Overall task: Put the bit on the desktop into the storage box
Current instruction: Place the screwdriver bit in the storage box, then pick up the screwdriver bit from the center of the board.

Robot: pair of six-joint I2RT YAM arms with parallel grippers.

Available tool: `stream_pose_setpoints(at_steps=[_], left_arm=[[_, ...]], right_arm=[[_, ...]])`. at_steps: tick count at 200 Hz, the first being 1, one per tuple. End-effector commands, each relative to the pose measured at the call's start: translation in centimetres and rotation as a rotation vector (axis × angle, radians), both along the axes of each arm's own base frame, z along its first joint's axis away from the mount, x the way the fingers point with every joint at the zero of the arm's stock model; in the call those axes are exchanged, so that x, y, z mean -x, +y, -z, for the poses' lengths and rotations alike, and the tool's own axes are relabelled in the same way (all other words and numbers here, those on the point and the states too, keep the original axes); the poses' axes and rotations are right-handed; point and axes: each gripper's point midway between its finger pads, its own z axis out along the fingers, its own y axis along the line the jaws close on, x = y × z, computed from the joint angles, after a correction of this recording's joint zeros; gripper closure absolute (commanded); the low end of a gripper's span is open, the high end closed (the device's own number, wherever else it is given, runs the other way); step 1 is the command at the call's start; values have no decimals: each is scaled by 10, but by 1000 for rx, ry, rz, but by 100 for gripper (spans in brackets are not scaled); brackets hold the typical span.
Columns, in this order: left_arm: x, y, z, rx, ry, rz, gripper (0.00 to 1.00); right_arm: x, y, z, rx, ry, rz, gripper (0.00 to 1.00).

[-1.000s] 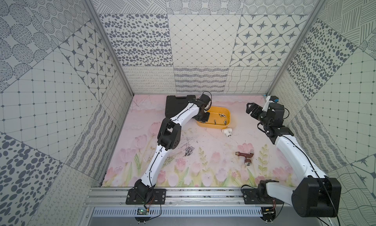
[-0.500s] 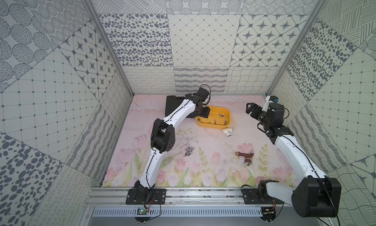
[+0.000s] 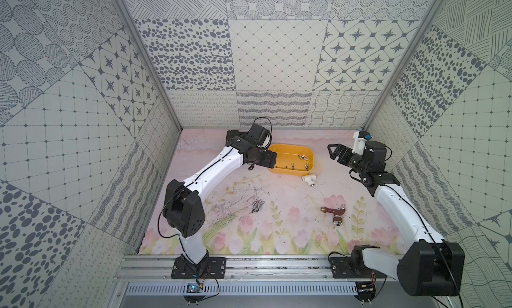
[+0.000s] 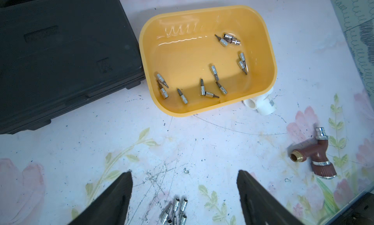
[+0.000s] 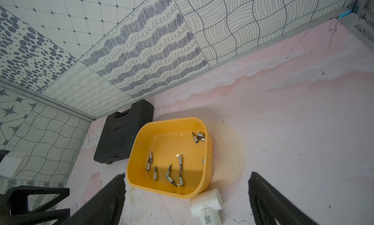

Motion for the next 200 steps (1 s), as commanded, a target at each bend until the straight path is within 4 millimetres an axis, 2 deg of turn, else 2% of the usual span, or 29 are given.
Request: stream_pose_setpoints(at_steps=[1, 49, 76, 111, 159, 200], left_arm=[[6, 28, -19, 71, -102, -87, 11], [37, 85, -15, 125, -113, -218, 6], [50, 110, -7, 109, -119, -271, 2], [58, 130, -3, 98, -135, -324, 1], [54, 149, -7, 127, -172, -404, 1], [55, 159, -11, 149, -199, -447, 1]], right_arm=[[10, 16, -24, 29, -47, -100, 3], [32, 34, -6, 82, 39, -83, 3], [44, 54, 5, 61, 97, -60, 3], [60, 106, 16, 35, 157, -101, 4], [92, 179, 58, 13, 316, -134, 9], [116, 224, 93, 12, 429, -126, 16]])
